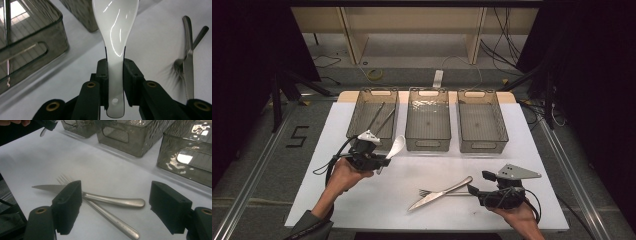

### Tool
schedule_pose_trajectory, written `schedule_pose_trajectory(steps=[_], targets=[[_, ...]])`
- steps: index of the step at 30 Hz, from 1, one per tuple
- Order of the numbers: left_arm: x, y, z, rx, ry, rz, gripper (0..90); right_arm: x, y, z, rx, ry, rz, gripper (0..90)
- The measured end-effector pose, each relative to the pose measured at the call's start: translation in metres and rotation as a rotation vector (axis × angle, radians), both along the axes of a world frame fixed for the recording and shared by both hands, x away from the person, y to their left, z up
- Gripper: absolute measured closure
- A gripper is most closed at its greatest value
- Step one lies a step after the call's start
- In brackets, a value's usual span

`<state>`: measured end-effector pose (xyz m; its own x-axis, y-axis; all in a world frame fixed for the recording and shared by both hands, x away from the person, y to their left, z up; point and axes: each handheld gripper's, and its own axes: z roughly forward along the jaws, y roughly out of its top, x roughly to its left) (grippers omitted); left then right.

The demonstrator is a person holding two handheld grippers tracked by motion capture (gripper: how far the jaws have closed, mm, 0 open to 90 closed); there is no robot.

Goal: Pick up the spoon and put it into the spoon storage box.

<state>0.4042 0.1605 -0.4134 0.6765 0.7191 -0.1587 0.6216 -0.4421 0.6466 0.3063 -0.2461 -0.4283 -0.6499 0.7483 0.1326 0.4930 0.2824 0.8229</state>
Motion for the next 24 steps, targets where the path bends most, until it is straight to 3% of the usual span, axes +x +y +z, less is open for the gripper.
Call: schedule_pose_trajectory(steps=[14, 24], targets=[[0.03, -0.021, 0.03, -0.059, -0.083, 0.01, 75.6, 0.001, -0.001, -0.001, 0.005, -0.001, -0.009, 27.4], [0.048, -0.033, 0.038, -0.086, -0.093, 0.022, 75.6, 0.001, -0.002, -0.001, 0.004, 0.002, -0.01, 27.4]])
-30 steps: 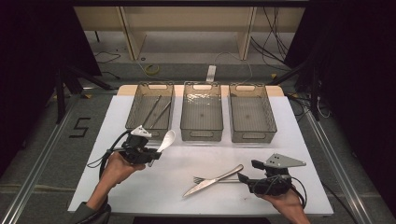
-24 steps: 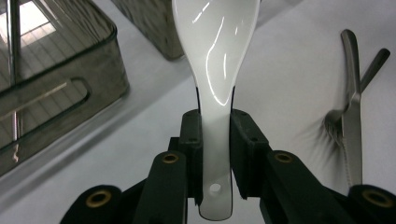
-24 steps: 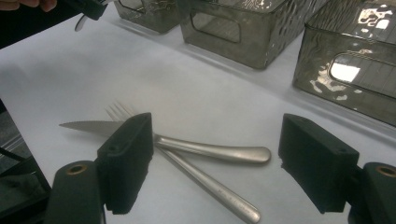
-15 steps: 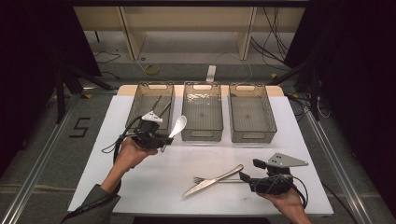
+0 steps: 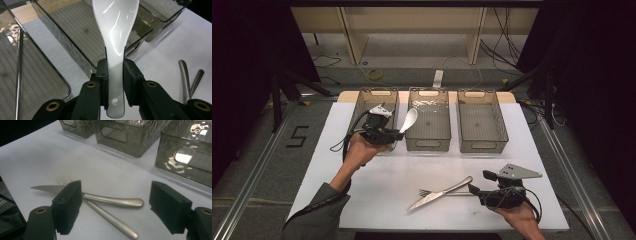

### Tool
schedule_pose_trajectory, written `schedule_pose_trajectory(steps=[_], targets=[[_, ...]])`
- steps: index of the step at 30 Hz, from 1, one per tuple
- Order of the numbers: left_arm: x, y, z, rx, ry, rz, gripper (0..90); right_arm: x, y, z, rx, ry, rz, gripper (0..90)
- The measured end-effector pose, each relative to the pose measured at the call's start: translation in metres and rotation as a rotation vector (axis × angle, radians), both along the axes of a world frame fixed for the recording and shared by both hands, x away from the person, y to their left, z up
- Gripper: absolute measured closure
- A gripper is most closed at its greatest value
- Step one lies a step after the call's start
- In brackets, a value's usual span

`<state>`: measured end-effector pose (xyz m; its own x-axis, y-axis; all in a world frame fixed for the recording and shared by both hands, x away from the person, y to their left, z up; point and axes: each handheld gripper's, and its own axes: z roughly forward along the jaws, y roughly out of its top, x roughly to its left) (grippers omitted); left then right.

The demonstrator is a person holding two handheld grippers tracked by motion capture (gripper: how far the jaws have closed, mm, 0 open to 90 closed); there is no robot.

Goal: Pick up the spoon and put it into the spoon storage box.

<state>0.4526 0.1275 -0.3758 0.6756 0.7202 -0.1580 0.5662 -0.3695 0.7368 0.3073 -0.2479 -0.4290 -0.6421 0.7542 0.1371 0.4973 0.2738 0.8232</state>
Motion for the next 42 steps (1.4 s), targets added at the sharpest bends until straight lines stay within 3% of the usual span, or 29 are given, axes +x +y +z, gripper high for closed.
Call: schedule_pose_trajectory(steps=[13, 23, 31, 34, 38, 42], targets=[[0.03, -0.028, 0.003, -0.013, 0.001, 0.008, 75.5, 0.0, -0.001, 0.0, 0.004, -0.001, 0.002, 27.4], [0.054, -0.032, -0.002, -0.043, 0.028, 0.057, 75.5, 0.0, 0.0, 0.0, 0.004, 0.001, 0.003, 27.4], [0.066, -0.04, 0.0, -0.076, 0.025, 0.081, 75.4, 0.0, -0.001, 0.0, 0.006, 0.003, 0.004, 27.4], [0.07, -0.043, -0.001, -0.065, 0.026, 0.084, 75.4, 0.0, -0.001, 0.0, 0.006, 0.003, 0.004, 27.4], [0.075, -0.045, -0.006, -0.087, 0.042, 0.107, 75.3, 0.001, -0.001, 0.0, 0.006, 0.002, 0.006, 27.4], [0.078, -0.051, -0.011, -0.062, 0.045, 0.103, 75.2, 0.0, -0.001, -0.001, 0.007, 0.002, 0.006, 27.4]])
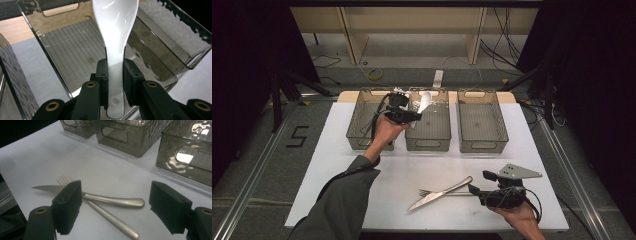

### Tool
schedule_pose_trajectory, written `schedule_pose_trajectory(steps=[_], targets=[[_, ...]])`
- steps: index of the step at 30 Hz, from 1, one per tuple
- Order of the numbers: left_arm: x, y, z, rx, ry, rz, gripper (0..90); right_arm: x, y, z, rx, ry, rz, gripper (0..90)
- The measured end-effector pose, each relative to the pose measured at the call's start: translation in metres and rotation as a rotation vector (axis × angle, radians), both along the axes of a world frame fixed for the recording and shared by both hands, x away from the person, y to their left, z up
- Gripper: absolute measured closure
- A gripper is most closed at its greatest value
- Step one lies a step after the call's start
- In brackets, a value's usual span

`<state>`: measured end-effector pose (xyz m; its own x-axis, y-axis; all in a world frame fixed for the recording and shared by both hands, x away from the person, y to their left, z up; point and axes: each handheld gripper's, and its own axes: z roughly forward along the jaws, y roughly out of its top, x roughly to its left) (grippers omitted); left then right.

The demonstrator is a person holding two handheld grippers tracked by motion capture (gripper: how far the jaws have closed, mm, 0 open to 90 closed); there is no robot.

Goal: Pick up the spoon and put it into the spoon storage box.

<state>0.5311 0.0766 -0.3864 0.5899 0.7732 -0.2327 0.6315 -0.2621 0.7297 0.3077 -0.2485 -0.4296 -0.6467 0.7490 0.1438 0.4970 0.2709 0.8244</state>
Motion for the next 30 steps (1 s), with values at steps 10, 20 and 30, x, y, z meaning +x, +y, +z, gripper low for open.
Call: schedule_pose_trajectory(steps=[10, 20, 30], targets=[[0.007, -0.012, -0.01, 0.012, 0.031, 0.005, 74.9, 0.0, 0.0, 0.0, 0.003, 0.0, 0.002, 27.4], [0.01, -0.015, -0.005, -0.007, 0.053, 0.025, 47.0, 0.0, -0.001, 0.0, 0.007, 0.005, 0.0, 27.4], [-0.013, -0.001, 0.017, -0.065, 0.02, -0.038, 31.4, 0.001, -0.002, 0.0, 0.01, 0.001, -0.005, 27.4]])
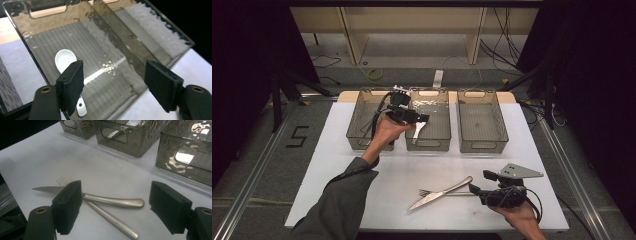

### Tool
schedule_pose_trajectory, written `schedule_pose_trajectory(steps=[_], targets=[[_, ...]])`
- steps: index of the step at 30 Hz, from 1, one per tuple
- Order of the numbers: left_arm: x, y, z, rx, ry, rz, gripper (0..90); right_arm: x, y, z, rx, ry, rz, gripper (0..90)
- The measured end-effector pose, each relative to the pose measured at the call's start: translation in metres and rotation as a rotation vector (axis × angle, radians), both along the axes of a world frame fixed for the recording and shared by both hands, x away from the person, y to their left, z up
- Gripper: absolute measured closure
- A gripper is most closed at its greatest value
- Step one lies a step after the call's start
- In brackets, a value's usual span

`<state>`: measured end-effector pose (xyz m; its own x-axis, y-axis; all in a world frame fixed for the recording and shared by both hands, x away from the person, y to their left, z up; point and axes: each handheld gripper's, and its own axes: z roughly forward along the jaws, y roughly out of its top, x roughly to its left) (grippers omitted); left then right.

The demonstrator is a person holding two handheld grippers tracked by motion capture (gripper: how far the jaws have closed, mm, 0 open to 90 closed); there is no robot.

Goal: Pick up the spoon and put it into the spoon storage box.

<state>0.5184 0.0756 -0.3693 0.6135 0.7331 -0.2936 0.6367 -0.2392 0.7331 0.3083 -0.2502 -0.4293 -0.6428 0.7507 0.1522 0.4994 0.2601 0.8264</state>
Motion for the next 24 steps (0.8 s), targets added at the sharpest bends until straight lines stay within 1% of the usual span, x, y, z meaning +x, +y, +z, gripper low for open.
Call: schedule_pose_trajectory(steps=[4, 6, 8, 10, 12, 13, 15, 18, 21, 22, 24], targets=[[-0.015, 0.008, 0.011, -0.014, -0.037, -0.02, 27.9, 0.0, 0.0, 0.0, -0.001, 0.001, 0.002, 27.5], [-0.023, 0.011, 0.016, -0.013, -0.059, -0.021, 26.3, 0.0, 0.0, 0.0, 0.003, 0.002, -0.001, 27.4], [-0.031, 0.014, 0.019, -0.012, -0.076, -0.025, 25.1, 0.001, -0.001, 0.0, 0.003, 0.002, -0.001, 27.5], [-0.038, 0.017, 0.02, -0.023, -0.093, -0.025, 24.3, 0.001, -0.001, 0.001, 0.003, 0.003, -0.001, 27.5], [-0.045, 0.02, 0.021, -0.024, -0.1, -0.032, 23.8, 0.001, 0.0, 0.001, 0.003, 0.004, -0.002, 27.5], [-0.049, 0.022, 0.02, -0.019, -0.106, -0.036, 23.5, 0.001, 0.0, 0.001, 0.001, 0.006, -0.002, 27.4], [-0.055, 0.026, 0.02, -0.003, -0.105, -0.047, 22.8, 0.001, 0.0, 0.0, -0.001, 0.002, 0.001, 27.5], [-0.063, 0.031, 0.021, 0.01, -0.122, -0.049, 22.0, 0.002, 0.0, 0.0, 0.0, 0.003, 0.0, 27.5], [-0.068, 0.037, 0.022, 0.003, -0.129, -0.047, 21.6, 0.003, 0.0, 0.001, 0.002, 0.006, -0.002, 27.5], [-0.069, 0.04, 0.022, 0.007, -0.132, -0.043, 21.6, 0.003, 0.0, 0.001, 0.001, 0.007, -0.001, 27.5], [-0.071, 0.044, 0.02, -0.001, -0.13, -0.036, 21.5, 0.004, -0.001, 0.001, 0.002, 0.004, -0.001, 27.5]])
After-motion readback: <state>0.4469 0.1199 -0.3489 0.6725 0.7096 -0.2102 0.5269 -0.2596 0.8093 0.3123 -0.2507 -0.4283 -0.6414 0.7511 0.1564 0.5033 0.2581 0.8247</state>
